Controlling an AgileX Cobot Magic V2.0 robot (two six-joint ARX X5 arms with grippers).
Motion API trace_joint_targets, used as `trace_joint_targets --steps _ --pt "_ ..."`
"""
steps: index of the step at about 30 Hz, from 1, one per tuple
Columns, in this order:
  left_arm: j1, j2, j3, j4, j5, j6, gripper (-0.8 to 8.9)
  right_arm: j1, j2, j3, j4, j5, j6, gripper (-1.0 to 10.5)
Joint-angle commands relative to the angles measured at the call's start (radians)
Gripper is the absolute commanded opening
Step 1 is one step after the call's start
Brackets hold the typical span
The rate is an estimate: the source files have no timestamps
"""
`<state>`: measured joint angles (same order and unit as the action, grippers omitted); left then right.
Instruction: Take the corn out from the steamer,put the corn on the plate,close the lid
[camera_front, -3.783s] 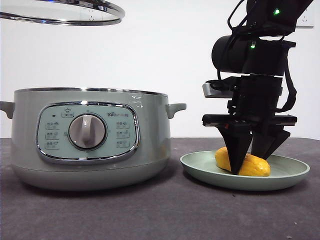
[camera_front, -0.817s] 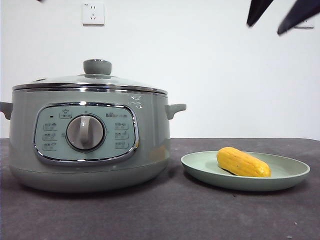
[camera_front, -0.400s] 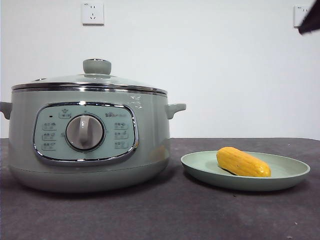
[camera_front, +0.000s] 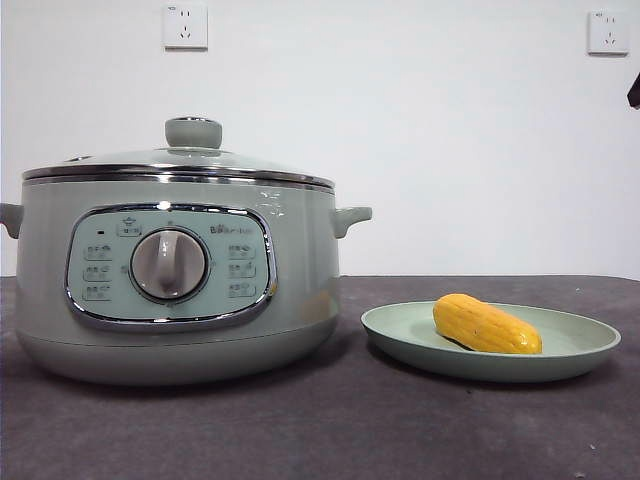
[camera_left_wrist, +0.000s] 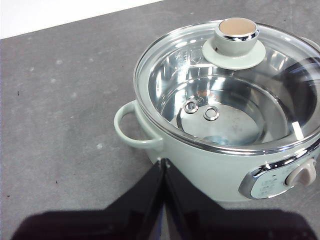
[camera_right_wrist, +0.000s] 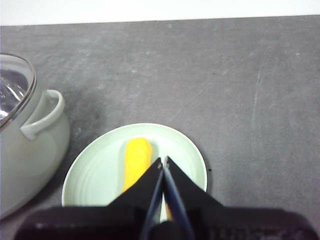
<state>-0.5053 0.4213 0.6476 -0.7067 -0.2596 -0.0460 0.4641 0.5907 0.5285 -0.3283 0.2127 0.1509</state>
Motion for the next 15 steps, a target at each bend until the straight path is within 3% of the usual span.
trace_joint_targets --steps 1,6,9,11,15 --pt "0.000 -0.002 -0.006 0.002 -0.002 -0.006 -0.03 0.000 -0.002 -0.008 -0.004 0.002 0.014 0.0" --pt "0.000 -0.003 -0.006 0.002 -0.002 -0.006 -0.03 0.000 -0.002 -0.008 -0.006 0.003 0.014 0.0" --pt "0.031 -0.061 -0.009 0.041 0.003 0.085 -0.03 0.000 -0.002 -0.008 -0.011 0.002 0.014 0.0" --pt "0.102 -0.131 -0.047 0.168 0.017 0.100 -0.03 0.001 -0.002 -0.008 -0.010 0.003 0.014 0.0" --pt "0.304 -0.251 -0.265 0.441 0.168 0.102 -0.03 0.001 -0.002 -0.008 -0.011 0.002 0.014 0.0"
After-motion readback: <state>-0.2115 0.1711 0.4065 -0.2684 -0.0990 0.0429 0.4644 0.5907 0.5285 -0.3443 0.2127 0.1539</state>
